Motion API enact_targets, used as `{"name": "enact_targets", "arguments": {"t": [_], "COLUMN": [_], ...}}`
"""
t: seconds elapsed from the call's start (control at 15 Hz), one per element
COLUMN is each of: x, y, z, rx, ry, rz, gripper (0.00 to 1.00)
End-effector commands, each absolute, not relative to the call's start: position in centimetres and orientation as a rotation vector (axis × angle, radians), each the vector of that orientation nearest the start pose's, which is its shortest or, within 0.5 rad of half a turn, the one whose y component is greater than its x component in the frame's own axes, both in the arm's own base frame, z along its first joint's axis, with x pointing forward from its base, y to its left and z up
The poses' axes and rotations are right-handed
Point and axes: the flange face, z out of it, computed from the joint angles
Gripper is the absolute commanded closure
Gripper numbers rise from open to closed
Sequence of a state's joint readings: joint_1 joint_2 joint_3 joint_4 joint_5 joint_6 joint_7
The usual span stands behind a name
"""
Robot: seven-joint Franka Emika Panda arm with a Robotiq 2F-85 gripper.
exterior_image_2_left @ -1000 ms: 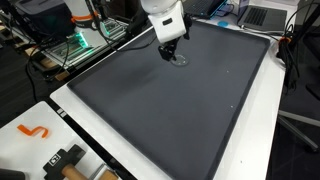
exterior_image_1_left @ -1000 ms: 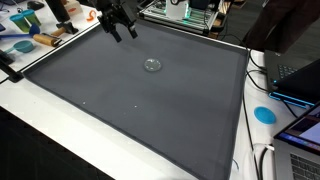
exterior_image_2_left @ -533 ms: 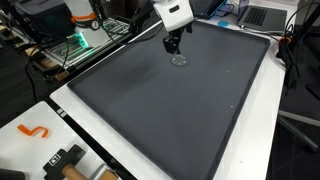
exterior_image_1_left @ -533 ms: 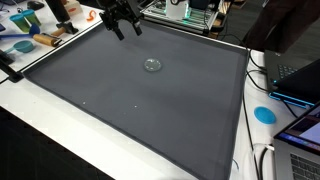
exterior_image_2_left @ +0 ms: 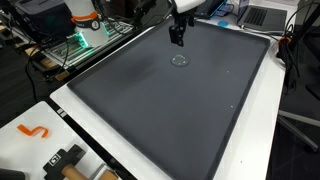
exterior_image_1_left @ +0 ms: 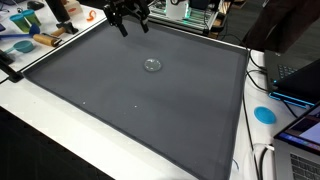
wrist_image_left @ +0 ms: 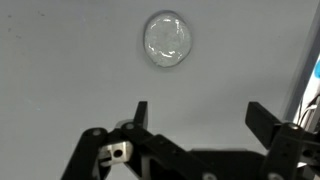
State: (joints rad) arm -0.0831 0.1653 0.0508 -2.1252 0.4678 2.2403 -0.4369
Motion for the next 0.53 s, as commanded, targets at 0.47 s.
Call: {"name": "enact_targets", "arguments": {"t": [0.47], "x": [56.4], "y": [6.2], "z": [35.4], "rx": [-2.987], "ry": [-0.200], "rz": [0.102], "gripper": [0.00]}}
